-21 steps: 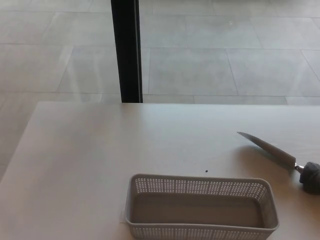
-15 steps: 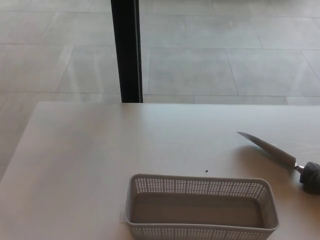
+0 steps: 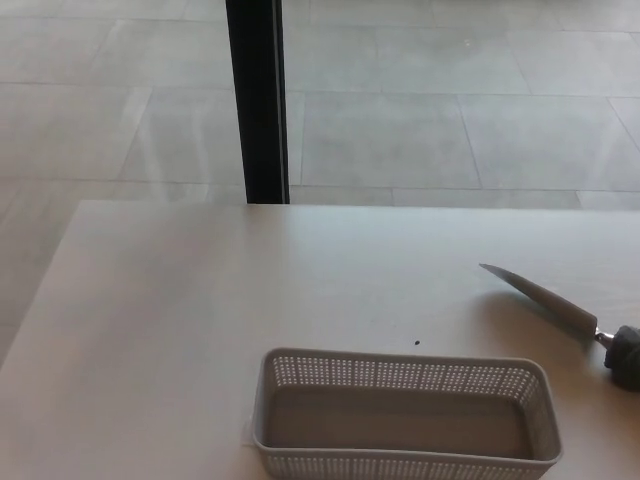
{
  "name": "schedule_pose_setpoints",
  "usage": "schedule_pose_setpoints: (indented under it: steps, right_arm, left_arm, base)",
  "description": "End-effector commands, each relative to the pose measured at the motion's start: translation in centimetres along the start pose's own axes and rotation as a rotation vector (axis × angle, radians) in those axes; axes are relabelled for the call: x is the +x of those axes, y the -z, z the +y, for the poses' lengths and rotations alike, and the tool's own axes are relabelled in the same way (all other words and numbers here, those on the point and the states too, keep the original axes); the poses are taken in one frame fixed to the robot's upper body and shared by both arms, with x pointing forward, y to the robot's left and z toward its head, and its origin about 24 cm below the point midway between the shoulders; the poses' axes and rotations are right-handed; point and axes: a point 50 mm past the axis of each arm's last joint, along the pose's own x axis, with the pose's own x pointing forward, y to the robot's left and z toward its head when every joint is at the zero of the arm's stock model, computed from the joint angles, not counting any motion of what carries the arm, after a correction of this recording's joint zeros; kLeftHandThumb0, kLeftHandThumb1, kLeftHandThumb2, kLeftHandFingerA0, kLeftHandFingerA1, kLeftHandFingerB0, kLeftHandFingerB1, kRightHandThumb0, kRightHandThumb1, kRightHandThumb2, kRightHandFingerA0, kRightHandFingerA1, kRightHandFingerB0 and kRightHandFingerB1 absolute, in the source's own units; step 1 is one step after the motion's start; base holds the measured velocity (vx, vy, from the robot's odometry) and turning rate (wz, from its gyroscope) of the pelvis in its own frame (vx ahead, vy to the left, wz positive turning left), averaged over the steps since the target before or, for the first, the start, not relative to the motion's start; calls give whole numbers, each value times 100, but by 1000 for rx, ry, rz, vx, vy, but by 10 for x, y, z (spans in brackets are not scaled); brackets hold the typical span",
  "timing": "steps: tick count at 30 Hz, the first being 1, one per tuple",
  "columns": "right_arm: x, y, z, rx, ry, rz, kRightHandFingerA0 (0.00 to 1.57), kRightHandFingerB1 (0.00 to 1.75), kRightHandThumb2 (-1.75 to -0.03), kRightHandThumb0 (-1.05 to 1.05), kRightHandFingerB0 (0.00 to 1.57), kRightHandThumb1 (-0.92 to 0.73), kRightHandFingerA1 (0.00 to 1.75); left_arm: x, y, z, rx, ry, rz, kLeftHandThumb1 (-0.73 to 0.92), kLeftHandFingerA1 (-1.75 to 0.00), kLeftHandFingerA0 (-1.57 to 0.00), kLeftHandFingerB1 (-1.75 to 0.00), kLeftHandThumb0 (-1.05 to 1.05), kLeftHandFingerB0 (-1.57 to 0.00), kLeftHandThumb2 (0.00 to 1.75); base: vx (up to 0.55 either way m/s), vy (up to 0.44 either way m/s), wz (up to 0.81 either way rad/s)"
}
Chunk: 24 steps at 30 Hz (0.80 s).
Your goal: A garden tool is kept on the righthand side and a container is kept on the lefthand side on a desk infront of the robot. the robot uses its right hand to pick up the garden tool and makes a scooping motion inside the container
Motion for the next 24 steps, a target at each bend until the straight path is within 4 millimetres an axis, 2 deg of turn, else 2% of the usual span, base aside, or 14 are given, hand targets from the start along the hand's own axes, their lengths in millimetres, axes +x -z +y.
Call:
schedule_pose_setpoints:
  steps: [1,2,3,6,7,9,10,13,14,15,19,21,22,24]
  right_arm:
    - [12,-92,46,-132,-171,-284,0,36,-103,-92,0,-58,48]
    - [10,-96,56,-124,-225,-301,0,44,-63,-99,3,-73,56]
    - [7,-99,67,-184,-297,-309,2,38,-105,-105,2,-65,37]
    - [1,-103,93,-268,-385,-376,4,37,-103,-104,3,-67,40]
    - [-6,-104,116,-390,-471,-375,6,25,-106,-105,0,-67,29]
    - [-14,-102,137,-366,-579,-395,3,20,-96,-83,4,-54,21]
    - [-17,-101,146,-364,-627,-386,5,17,-94,-83,6,-54,16]
    - [-26,-83,175,-517,-729,-373,0,19,-99,-83,1,-56,15]
    - [-26,-74,183,-579,-745,-373,3,19,-101,-84,4,-57,20]
    - [-25,-65,190,-614,-763,-352,2,18,-102,-89,2,-59,13]
    - [-25,-48,204,-709,-799,-304,2,17,-105,-93,2,-61,13]
    - [-24,-33,213,-761,-824,-242,11,11,-105,-100,11,-65,5]
    - [-23,-27,217,-795,-828,-223,5,18,-104,-90,6,-58,16]
    - [-22,-19,222,-833,-838,-195,5,13,-103,-94,9,-62,15]
  left_arm:
    - [-2,1,11,-22,-29,12,69,-62,-55,-48,-51,-46,61]
    - [-2,1,11,2,-35,15,71,-63,-56,-48,-51,-46,61]
    - [-2,1,11,3,-32,13,71,-62,-55,-48,-51,-45,62]
    - [-2,1,11,-37,-19,6,71,-62,-53,-48,-50,-46,61]
    - [-2,1,11,-35,-22,8,70,-60,-55,-47,-52,-47,61]
    - [-2,2,11,-35,-31,7,69,-62,-58,-48,-52,-48,61]
    - [-2,2,11,-44,-27,7,69,-64,-56,-49,-51,-48,61]
    - [-2,4,10,-50,-21,8,69,-63,-57,-48,-52,-48,61]
    - [-2,4,10,-52,-22,8,69,-64,-59,-49,-53,-50,61]
    - [-2,4,9,-50,-25,8,68,-66,-62,-51,-54,-54,60]
    - [-3,5,11,-48,-24,4,68,-67,-63,-52,-56,-55,60]
    - [-3,5,11,-37,-17,7,69,-60,-54,-47,-56,-47,61]
    - [-3,5,11,-55,-11,7,68,-59,-50,-46,-56,-45,60]
    - [-3,3,12,-58,-14,-2,67,-59,-54,-46,-57,-47,60]
  base:
    - [0,0,0]
    - [0,0,0]
    - [0,0,0]
    - [0,0,0]
    - [0,0,0]
    - [0,0,0]
    - [0,0,0]
    - [0,0,0]
    - [0,0,0]
    - [0,0,0]
    - [0,0,0]
    - [0,0,0]
    - [0,0,0]
    - [0,0,0]
